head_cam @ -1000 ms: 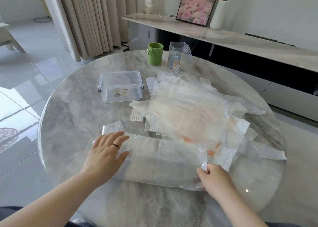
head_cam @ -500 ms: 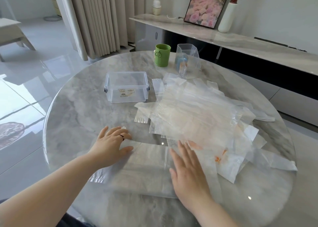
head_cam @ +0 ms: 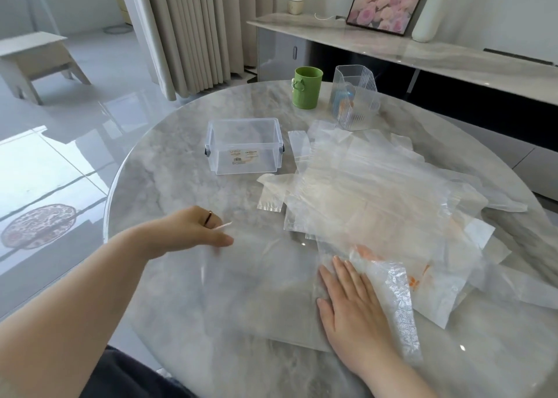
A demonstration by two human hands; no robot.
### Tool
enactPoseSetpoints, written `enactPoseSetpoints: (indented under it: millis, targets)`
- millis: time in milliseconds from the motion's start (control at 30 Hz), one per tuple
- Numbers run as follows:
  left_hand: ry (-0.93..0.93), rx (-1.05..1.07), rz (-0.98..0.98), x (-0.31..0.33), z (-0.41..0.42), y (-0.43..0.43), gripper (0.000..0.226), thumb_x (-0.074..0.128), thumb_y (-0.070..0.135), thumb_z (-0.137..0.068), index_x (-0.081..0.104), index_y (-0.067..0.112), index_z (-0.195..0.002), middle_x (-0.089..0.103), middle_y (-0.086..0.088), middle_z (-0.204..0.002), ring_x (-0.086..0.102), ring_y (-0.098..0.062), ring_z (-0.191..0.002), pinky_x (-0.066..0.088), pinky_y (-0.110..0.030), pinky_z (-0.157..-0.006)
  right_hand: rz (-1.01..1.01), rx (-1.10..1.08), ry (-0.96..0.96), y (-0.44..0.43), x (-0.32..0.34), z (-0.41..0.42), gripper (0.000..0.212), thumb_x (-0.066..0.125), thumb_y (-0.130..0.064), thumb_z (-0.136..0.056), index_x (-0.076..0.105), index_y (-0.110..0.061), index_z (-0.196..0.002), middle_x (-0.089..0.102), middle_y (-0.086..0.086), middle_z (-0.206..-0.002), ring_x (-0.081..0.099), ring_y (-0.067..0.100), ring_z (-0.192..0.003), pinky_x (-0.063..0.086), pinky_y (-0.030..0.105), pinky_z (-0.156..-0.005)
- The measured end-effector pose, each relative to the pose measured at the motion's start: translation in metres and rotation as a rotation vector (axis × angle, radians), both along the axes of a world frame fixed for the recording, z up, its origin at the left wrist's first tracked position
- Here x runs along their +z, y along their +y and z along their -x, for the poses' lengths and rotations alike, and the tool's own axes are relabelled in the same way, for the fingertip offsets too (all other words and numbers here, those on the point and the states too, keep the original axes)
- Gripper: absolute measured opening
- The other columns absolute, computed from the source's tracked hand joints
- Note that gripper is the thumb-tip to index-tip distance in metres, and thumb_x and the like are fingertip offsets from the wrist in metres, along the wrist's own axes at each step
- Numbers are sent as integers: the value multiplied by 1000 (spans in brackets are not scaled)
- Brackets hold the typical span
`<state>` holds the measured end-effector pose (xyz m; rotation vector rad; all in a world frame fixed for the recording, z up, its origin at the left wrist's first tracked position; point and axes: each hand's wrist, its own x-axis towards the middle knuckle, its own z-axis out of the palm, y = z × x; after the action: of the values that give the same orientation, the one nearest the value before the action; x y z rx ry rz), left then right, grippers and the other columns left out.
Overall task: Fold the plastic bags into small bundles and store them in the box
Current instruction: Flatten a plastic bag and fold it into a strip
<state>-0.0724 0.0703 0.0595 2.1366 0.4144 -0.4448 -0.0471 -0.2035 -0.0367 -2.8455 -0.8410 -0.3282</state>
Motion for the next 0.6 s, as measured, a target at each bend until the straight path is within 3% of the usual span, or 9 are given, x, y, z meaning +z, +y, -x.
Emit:
enactPoseSetpoints:
  millis: [133, 200, 333, 400, 433, 533, 600]
  targets:
    - [20, 94, -82, 3, 4, 14, 29, 63, 29, -64, 50, 18, -40, 54, 6, -43, 37, -4, -38, 27, -18, -46, 10, -5, -64, 1, -4, -2, 49, 36, -35, -77, 70, -16, -107, 67, 6, -116, 40, 15, -115, 8, 26, -106]
    - [28, 140, -210, 2, 6, 22, 29, 64, 21, -72, 53, 14, -46, 55, 2, -43, 45, -6, -42, 30, -21, -48, 8, -6, -82, 1, -5, -3, 49, 36, -35, -77, 70, -16, -107, 67, 6, -116, 40, 16, -115, 8, 26, -106]
    - [12, 309, -535, 2, 12, 46, 21, 58, 14, -81, 56, 14, -61, 57, -3, -64, 51, -22, -68, 38, -25, -64, 1, 4, -96, 0, -6, -3, 48, 37, -34, -77, 68, -14, -108, 67, 8, -116, 40, 17, -115, 8, 26, -106]
    - [-76, 417, -635, 2, 13, 49, 5, 56, 18, -84, 61, 19, -82, 59, -1, -87, 53, -25, -90, 38, -29, -84, -6, 6, -94, 0, -6, -3, 48, 37, -34, -78, 67, -14, -109, 66, 9, -116, 40, 18, -115, 9, 26, -106]
    - [-139, 456, -634, 2, 13, 46, 12, 55, 18, -86, 63, 22, -94, 60, -1, -95, 54, -26, -97, 38, -29, -89, -7, 7, -95, 0, -6, -4, 48, 37, -34, -78, 66, -14, -110, 66, 9, -117, 40, 17, -115, 9, 26, -106]
    - [-251, 329, -516, -5, 9, 23, 27, 55, 25, -89, 61, 22, -116, 63, -2, -108, 56, -21, -95, 39, -27, -84, 3, 12, -66, 0, -4, -3, 43, 32, -35, -84, 53, -18, -118, 66, 7, -118, 39, 16, -116, 8, 26, -107]
    - [-150, 147, -483, -11, 10, 8, 40, 60, 34, -86, 53, 25, -125, 57, 4, -110, 55, -18, -105, 37, -25, -90, 3, 8, -29, 0, -3, -3, 40, 15, -34, -97, 44, -18, -119, 65, 6, -119, 39, 16, -117, 7, 25, -107]
